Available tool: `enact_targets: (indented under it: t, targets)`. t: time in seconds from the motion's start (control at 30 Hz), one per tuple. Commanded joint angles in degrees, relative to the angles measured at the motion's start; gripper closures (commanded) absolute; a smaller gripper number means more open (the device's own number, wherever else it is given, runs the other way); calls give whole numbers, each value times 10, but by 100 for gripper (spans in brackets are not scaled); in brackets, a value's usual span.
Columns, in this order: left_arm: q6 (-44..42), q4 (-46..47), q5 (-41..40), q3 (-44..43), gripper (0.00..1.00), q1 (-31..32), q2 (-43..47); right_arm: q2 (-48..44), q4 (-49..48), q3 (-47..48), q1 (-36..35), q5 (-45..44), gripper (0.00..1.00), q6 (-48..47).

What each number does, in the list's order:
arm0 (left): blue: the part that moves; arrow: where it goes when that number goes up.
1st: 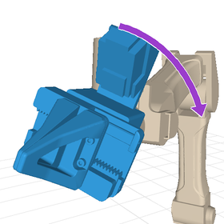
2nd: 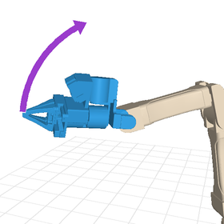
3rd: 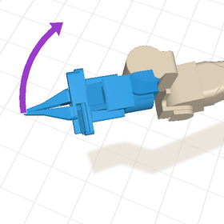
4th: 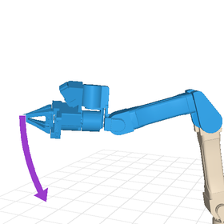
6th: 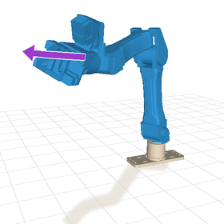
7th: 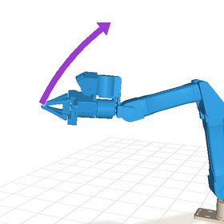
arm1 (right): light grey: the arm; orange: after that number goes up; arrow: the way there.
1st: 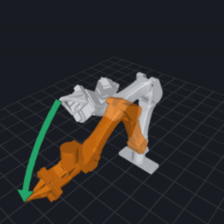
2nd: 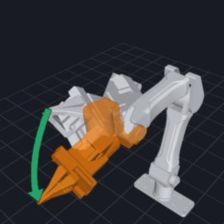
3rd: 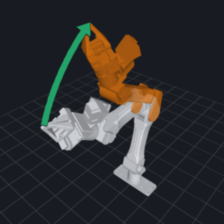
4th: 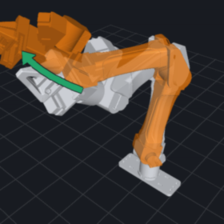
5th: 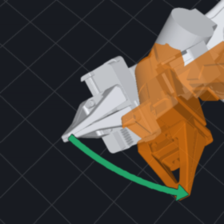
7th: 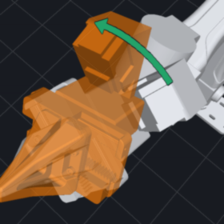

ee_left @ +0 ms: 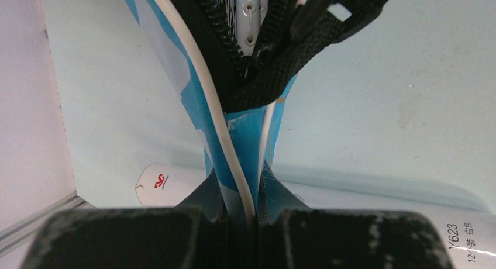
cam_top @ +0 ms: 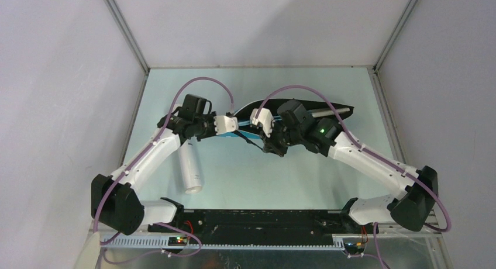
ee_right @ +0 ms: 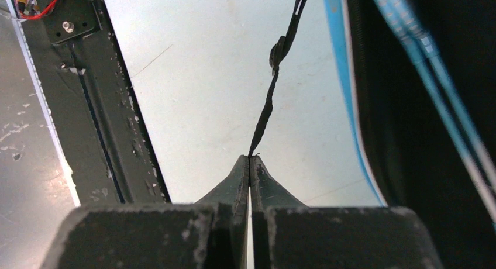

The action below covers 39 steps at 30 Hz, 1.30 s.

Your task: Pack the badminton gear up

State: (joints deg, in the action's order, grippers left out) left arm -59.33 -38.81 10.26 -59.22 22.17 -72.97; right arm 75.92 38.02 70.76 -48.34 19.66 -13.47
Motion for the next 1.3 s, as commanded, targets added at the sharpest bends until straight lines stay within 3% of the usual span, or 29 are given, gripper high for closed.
enact_targets:
  t: [0.0, 0.23, 0.3, 0.57, 0.67, 0.9, 1.07, 1.17, 1.27]
  targets:
    - [22, 78, 46, -10, 100, -4, 30, -5, -94, -55, -7, 35, 100, 42]
    - [37, 126, 59, 27, 100, -3, 65, -34, -198, -135, -13, 116, 94, 18]
    - [55, 133, 64, 23, 100, -3, 64, -14, -258, -149, -21, 119, 97, 46]
    - [94, 125, 76, 0, 100, 9, 47, 112, -467, -156, -83, 49, 100, 136]
    - [97, 122, 82, -2, 100, 12, 44, 145, -486, -156, -93, 46, 100, 142]
    - [109, 124, 78, -7, 100, 13, 40, 182, -427, -179, -99, 9, 100, 101]
    - [81, 108, 92, -5, 100, 13, 39, 119, -494, -222, -99, 8, 81, 125]
    - [51, 140, 90, 20, 100, 13, 58, 63, -512, -239, -91, -11, 60, 131]
    - [33, 191, 93, 61, 100, 13, 92, -11, -494, -248, -83, -11, 50, 117]
